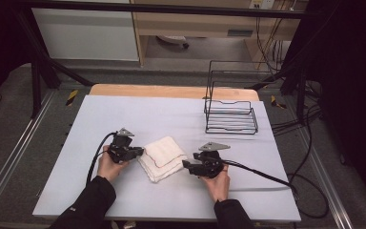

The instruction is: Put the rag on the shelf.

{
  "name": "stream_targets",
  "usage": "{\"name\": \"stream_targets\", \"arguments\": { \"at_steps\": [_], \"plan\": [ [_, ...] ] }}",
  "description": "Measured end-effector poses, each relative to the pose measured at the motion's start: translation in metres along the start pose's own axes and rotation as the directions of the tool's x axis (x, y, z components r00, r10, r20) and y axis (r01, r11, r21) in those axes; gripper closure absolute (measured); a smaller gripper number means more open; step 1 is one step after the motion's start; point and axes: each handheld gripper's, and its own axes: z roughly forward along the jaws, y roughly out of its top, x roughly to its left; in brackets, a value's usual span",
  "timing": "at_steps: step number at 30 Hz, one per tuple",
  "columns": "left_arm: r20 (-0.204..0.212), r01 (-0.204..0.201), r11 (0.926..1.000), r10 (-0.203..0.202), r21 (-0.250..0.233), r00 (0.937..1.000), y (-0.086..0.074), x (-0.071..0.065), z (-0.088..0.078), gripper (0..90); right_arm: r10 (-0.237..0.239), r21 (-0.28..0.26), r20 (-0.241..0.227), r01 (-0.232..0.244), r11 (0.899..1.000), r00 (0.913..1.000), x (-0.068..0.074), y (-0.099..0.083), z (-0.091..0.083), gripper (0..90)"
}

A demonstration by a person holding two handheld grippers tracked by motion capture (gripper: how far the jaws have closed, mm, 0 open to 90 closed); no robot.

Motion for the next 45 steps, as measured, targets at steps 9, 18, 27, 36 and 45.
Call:
{"name": "stream_targets", "arguments": {
  "at_steps": [9,18,27,36,45],
  "plan": [
    [0.004,0.012,0.9999,-0.012,-0.006,0.9999,-0.001,0.001,-0.001,82.7,0.045,0.024,0.006,-0.045,0.999,0.9990,0.007,-0.001,0.015,66.1],
    [0.038,0.040,0.9992,-0.041,0.004,0.9985,-0.005,-0.006,-0.016,83.3,0.063,0.000,-0.025,-0.063,0.998,0.9977,-0.002,0.015,0.007,81.9],
    [0.025,0.007,0.9998,-0.008,0.017,0.9997,-0.031,-0.041,-0.031,82.6,0.000,0.009,-0.009,0.000,1.000,1.0000,-0.011,0.027,0.016,81.1],
    [-0.002,-0.021,0.9989,0.021,-0.041,0.9998,-0.025,-0.039,-0.037,64.8,-0.027,-0.011,0.030,0.027,1.000,0.9992,-0.011,0.024,0.020,68.9],
    [-0.029,-0.066,0.9950,0.064,-0.075,0.9975,0.017,-0.020,-0.017,34.1,-0.078,-0.048,0.038,0.079,0.996,0.9963,-0.010,0.032,-0.006,24.3]
  ]
}}
